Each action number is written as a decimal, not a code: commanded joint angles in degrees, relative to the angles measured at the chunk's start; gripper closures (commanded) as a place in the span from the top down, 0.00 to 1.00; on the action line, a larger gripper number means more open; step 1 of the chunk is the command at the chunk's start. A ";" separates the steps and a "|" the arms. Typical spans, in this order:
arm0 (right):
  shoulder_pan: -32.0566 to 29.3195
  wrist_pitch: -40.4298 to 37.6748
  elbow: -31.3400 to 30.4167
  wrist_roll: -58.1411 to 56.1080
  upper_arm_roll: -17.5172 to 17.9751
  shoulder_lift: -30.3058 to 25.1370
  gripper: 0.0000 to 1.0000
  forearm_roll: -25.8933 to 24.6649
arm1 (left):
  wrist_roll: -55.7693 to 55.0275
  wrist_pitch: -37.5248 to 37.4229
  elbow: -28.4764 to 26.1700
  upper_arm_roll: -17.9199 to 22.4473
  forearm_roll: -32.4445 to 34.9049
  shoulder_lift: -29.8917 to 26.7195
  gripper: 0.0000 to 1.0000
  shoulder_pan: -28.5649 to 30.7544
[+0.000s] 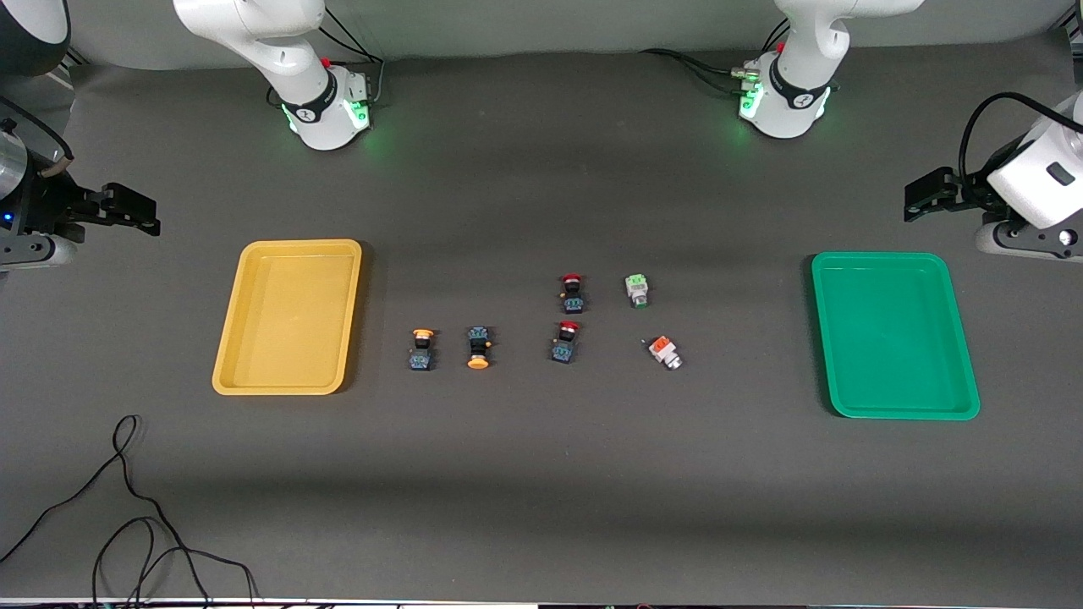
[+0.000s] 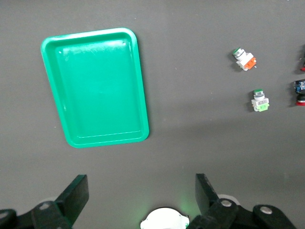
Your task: Place green and yellow buttons in trays
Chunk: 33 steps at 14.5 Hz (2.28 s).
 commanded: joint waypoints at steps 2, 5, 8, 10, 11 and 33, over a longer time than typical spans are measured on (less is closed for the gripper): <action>0.16 0.22 0.00 1.15 -0.03 -0.26 1.00 -0.29 | -0.15 0.12 1.44 0.80 0.98 0.49 1.00 -0.82; 0.25 0.31 1.24 1.24 0.06 0.71 1.00 -0.29 | -0.07 0.12 1.44 0.71 0.81 0.40 1.00 -0.82; 0.16 0.22 1.15 1.33 -0.02 0.71 1.00 -0.21 | -0.06 0.03 0.91 0.71 0.45 0.32 1.00 -0.82; 0.16 0.04 1.15 1.33 -0.03 0.62 1.00 -0.21 | -0.06 -0.06 0.65 0.71 0.28 0.23 1.00 -0.82; 0.16 0.04 1.24 1.33 0.06 0.62 1.00 -0.21 | -0.06 0.03 0.21 0.71 0.10 0.23 1.00 -0.82; 19.14 24.79 -11.05 29.88 -0.29 10.62 0.99 6.39 | -42.16 32.08 -21.85 -7.37 -4.91 4.69 1.00 -26.92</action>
